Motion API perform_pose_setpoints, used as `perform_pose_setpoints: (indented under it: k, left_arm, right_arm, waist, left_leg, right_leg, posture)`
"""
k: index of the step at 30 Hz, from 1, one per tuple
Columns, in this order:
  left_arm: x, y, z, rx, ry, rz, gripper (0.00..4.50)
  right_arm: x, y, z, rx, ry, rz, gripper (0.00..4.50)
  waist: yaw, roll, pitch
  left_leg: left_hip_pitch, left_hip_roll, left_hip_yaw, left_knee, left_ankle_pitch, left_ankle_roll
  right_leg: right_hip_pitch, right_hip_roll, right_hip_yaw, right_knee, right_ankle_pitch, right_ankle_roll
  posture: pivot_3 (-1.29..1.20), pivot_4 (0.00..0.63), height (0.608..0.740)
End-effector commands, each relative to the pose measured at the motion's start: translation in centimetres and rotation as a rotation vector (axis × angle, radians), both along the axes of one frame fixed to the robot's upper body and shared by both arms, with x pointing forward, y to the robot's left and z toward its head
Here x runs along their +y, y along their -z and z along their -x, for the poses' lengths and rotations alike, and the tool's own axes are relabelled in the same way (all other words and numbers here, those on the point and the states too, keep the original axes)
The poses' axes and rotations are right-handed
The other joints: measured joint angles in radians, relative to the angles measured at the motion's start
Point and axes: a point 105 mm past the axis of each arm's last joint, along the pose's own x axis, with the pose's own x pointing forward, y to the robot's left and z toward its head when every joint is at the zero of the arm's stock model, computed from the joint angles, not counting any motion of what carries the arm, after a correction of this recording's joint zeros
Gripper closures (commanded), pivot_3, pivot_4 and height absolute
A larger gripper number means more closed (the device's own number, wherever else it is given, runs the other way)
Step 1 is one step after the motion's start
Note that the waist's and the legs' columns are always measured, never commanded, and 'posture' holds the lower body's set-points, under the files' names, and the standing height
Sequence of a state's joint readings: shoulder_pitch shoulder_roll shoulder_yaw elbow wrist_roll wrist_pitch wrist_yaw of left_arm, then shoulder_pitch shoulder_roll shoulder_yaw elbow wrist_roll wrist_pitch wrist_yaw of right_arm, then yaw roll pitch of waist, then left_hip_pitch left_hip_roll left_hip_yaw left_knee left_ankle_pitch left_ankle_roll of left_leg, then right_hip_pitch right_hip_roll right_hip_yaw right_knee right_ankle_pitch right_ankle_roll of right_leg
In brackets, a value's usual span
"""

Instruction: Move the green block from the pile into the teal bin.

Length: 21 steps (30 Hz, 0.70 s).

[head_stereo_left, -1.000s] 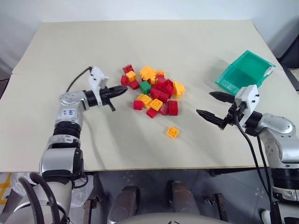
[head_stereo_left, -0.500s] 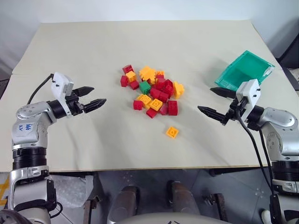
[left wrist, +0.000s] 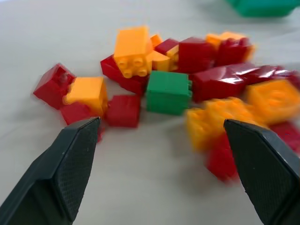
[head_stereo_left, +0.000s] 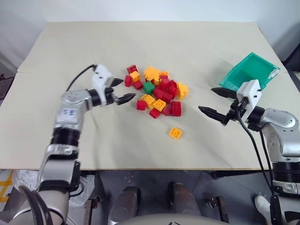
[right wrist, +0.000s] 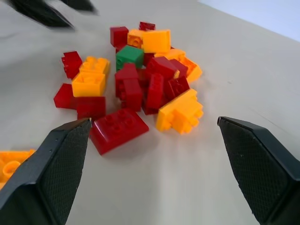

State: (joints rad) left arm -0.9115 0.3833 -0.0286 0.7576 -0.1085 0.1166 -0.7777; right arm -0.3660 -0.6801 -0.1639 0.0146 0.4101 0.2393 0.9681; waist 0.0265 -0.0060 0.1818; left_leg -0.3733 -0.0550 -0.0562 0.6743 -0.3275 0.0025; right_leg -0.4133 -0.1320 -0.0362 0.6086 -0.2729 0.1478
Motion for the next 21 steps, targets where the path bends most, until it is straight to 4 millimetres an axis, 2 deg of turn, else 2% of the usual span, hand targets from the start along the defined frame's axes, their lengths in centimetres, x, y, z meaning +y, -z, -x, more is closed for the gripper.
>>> perform_pose_setpoints:
  k: [1,5,8,13,18,21]
  left_arm:
    - [-1.6,-0.1,-1.6,-0.017,-0.033,-0.017,0.03]
    - [-3.4,0.1,-2.1,-0.006,-0.011,-0.043,0.03]
    - [-2.9,0.7,-3.6,0.038,-0.171,-0.108,0.03]
    - [-3.9,1.3,-3.1,0.076,-0.108,-0.173,0.03]
    - [-3.7,1.6,-3.2,0.109,-0.129,-0.193,0.03]
    - [-3.7,1.7,-3.2,0.112,-0.126,-0.204,0.65]
  right_arm:
    - [-0.1,-1.2,0.8,-0.055,0.022,-0.021,0.0]
    - [-0.4,-1.0,1.5,-0.054,0.05,-0.024,0.0]
    - [-0.8,-0.8,2.1,-0.052,0.088,-0.031,0.0]
    - [-1.1,-0.6,2.8,-0.049,0.118,-0.035,0.0]
    - [-1.0,-0.5,2.8,-0.044,0.125,-0.04,0.0]
    - [-0.9,-0.5,2.7,-0.043,0.123,-0.042,0.0]
  waist:
    - [0.0,0.0,0.0]
    - [-0.006,-0.001,0.0]
    - [-0.002,-0.001,0.0]
    - [-0.002,-0.001,0.0]
    - [-0.002,-0.001,0.0]
    - [-0.002,-0.001,0.0]
  left_leg:
    - [-0.001,0.0,0.001,0.0,0.0,0.0]
    - [-0.002,0.0,0.006,0.0,-0.001,0.001]
    - [-0.002,0.0,0.007,0.001,-0.001,0.001]
    - [-0.002,0.0,0.008,0.004,-0.001,0.002]
    - [-0.002,0.0,0.008,0.005,-0.002,0.003]
    - [-0.002,0.0,0.008,0.005,-0.002,0.003]
  right_leg:
    - [0.0,0.0,0.0,0.0,0.0,0.0]
    - [-0.002,0.0,0.0,-0.001,0.0,0.001]
    - [-0.002,0.0,0.0,-0.001,0.0,0.001]
    - [-0.001,0.0,0.001,0.001,0.001,0.002]
    - [-0.001,0.0,0.001,0.001,0.001,0.002]
    - [-0.001,0.0,0.001,0.001,0.001,0.002]
  posture:
    - [0.0,0.15,0.74]
    - [0.0,0.15,0.74]
    - [0.0,0.15,0.74]
    - [0.0,0.15,0.74]
    - [0.0,0.15,0.74]
    - [0.0,0.15,0.74]
